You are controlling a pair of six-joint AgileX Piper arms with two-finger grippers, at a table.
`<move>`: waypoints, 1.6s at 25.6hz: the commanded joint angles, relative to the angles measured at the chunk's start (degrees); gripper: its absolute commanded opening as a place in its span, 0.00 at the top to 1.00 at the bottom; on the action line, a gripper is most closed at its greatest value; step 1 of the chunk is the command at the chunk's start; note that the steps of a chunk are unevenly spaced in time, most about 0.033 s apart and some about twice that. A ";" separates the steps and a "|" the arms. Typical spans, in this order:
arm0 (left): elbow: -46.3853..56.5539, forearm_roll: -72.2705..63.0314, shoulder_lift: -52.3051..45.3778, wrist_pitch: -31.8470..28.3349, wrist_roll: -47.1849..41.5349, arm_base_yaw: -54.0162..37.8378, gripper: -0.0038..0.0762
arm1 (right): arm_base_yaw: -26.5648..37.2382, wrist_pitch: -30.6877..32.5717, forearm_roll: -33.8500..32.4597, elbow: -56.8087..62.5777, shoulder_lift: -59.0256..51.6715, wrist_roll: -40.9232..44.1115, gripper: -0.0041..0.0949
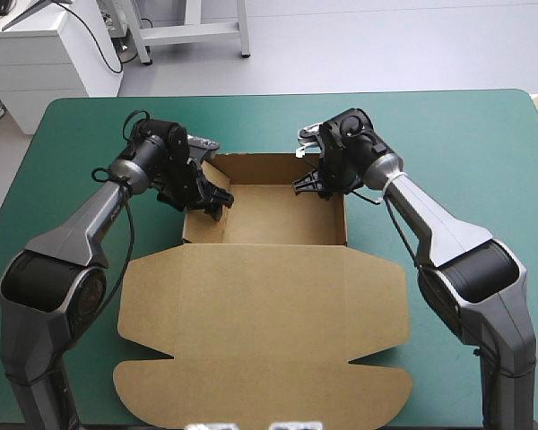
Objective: Fold the box
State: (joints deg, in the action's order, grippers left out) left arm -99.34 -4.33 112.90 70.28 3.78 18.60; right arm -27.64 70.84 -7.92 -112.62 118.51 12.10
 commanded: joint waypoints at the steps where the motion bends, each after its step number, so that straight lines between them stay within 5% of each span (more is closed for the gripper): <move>1: -5.29 0.57 -3.01 3.55 0.21 0.41 0.22 | 0.12 0.53 -1.27 -2.18 -3.83 -0.46 0.56; 16: -15.85 1.57 -7.80 3.55 -4.79 0.41 0.27 | 0.12 0.53 -7.12 -3.33 -11.59 -1.56 0.56; 25: -15.61 7.52 -19.29 3.66 -4.12 0.41 0.70 | 0.12 0.53 -2.48 -3.33 -19.76 -2.56 0.61; 32: -7.02 7.83 -33.30 3.31 -1.70 0.41 0.96 | 0.12 0.53 -5.00 -0.36 -20.13 -1.88 0.61; 41: 18.23 5.15 -51.69 -9.98 -1.16 0.41 0.96 | 2.32 0.53 3.24 3.65 -15.17 1.48 0.61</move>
State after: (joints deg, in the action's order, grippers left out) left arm -85.72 2.25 65.75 66.55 2.57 18.77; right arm -25.70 71.65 -6.71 -107.70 105.04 13.44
